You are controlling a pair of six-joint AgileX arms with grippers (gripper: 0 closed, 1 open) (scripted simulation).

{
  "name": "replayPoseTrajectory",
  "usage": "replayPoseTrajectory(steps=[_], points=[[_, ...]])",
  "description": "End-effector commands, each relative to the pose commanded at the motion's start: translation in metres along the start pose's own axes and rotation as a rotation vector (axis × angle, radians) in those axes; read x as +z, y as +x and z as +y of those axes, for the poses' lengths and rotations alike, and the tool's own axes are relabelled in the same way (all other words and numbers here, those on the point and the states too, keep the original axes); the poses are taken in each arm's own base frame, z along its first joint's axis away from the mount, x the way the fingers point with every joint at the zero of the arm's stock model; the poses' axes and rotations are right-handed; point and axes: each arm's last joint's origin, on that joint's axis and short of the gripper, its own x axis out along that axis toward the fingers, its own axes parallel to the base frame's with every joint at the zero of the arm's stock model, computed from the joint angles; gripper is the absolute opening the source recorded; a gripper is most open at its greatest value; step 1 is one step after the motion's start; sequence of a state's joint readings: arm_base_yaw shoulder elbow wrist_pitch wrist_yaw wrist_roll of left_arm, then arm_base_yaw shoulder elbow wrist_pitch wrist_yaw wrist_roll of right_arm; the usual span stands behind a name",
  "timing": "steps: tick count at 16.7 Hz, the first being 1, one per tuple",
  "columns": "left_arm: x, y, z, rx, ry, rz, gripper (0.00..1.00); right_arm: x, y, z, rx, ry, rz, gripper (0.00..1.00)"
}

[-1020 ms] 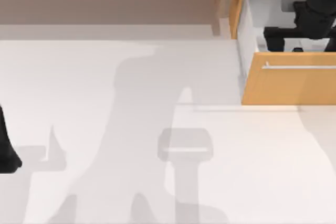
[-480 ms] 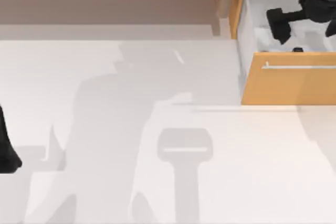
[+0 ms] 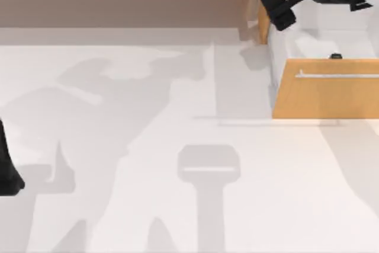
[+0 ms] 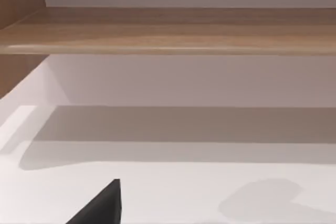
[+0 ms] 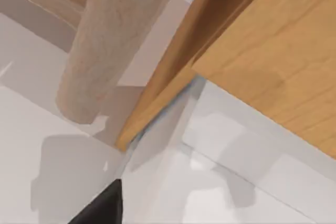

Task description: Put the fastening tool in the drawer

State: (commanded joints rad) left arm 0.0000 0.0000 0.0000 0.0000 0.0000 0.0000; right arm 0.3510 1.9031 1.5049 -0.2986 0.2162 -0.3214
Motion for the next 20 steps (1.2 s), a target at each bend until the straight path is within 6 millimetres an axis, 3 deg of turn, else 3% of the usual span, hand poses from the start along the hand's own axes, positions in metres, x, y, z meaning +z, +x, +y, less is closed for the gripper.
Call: replayPoseTrajectory(steps=[4,9,12,15,20], points=[[0.000,0.000,0.000,0.000,0.000,0.000,1.00,-0.031,-0.014,0.055,-0.023,-0.210,-0.235,1.00],[0.000,0.000,0.000,0.000,0.000,0.000,1.00,-0.107,-0.028,0.096,-0.110,-0.468,-0.429,1.00],[0.000,0.000,0.000,0.000,0.000,0.000,1.00,-0.154,-0.038,0.102,-0.216,-0.620,-0.486,1.00],[0.000,0.000,0.000,0.000,0.000,0.000,1.00,-0.191,-0.045,0.094,-0.363,-0.760,-0.478,1.00],[0.000,0.000,0.000,0.000,0.000,0.000,1.00,-0.230,-0.050,0.072,-0.589,-0.938,-0.343,1.00]])
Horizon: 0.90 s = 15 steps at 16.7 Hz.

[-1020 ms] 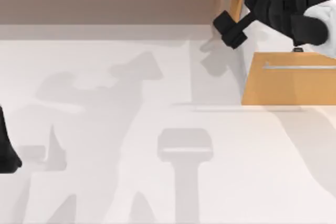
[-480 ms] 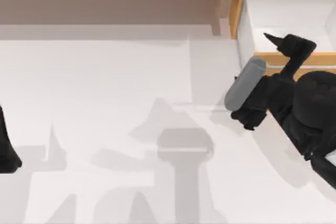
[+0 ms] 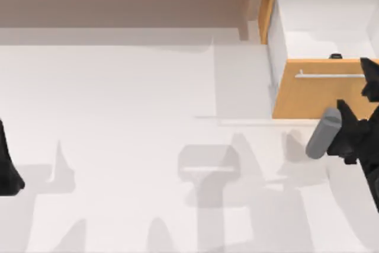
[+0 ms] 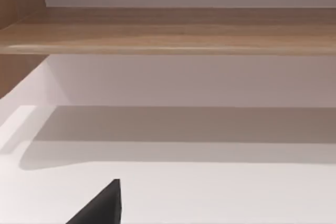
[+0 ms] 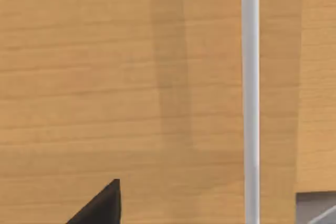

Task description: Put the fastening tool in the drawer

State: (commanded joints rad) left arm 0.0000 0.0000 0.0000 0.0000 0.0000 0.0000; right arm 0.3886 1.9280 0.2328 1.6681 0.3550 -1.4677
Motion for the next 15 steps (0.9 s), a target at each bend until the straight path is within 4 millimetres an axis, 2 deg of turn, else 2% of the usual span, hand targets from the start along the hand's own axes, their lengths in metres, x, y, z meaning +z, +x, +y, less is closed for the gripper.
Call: replayPoseTrajectory(steps=[3,10,15], points=[[0.000,0.000,0.000,0.000,0.000,0.000,1.00,-0.011,-0.002,0.003,-0.022,-0.073,0.059,1.00],[0.000,0.000,0.000,0.000,0.000,0.000,1.00,-0.011,0.000,0.004,-0.020,-0.079,0.060,1.00],[0.000,0.000,0.000,0.000,0.000,0.000,1.00,-0.013,0.020,0.003,-0.023,-0.079,0.064,1.00]])
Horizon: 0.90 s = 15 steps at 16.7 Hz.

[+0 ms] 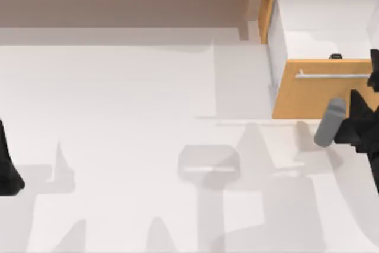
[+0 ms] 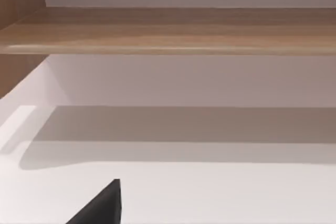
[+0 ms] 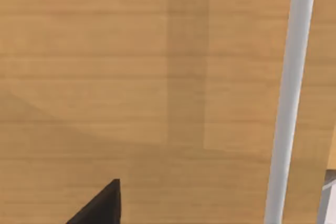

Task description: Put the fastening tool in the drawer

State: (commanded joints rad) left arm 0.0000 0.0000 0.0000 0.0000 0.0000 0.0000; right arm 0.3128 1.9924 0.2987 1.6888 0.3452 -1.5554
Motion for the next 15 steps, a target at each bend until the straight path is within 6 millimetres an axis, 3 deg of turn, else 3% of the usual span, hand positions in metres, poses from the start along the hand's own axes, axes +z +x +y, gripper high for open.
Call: replayPoseTrajectory(steps=[4,15], points=[[0.0000,0.0000,0.0000,0.000,0.000,0.000,1.00,-0.0002,0.0028,-0.0001,0.000,0.000,0.000,1.00],[0.0000,0.0000,0.0000,0.000,0.000,0.000,1.00,-0.0002,0.0028,-0.0001,0.000,0.000,0.000,0.17]])
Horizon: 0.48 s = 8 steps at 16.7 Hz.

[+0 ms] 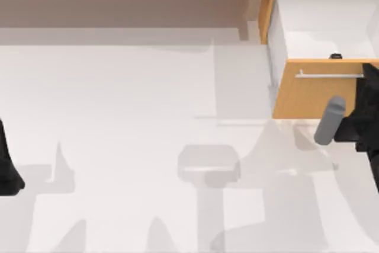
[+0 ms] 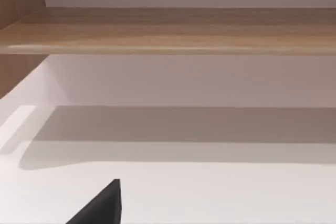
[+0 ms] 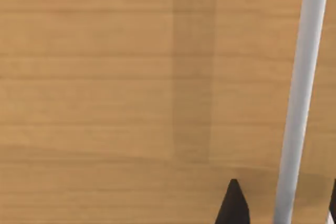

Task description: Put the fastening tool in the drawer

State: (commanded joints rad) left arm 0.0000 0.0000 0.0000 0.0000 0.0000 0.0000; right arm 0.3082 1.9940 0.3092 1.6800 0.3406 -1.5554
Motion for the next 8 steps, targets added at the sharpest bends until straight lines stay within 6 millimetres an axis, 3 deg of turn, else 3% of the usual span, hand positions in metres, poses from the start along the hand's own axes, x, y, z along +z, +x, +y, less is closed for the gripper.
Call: replayPoseTrajectory(steps=[2,8], points=[[0.0000,0.0000,0.0000,0.000,0.000,0.000,1.00,0.0000,0.0000,0.0000,0.000,0.000,0.000,0.02],[0.0000,0.0000,0.0000,0.000,0.000,0.000,1.00,0.0000,0.0000,0.0000,0.000,0.000,0.000,0.00]])
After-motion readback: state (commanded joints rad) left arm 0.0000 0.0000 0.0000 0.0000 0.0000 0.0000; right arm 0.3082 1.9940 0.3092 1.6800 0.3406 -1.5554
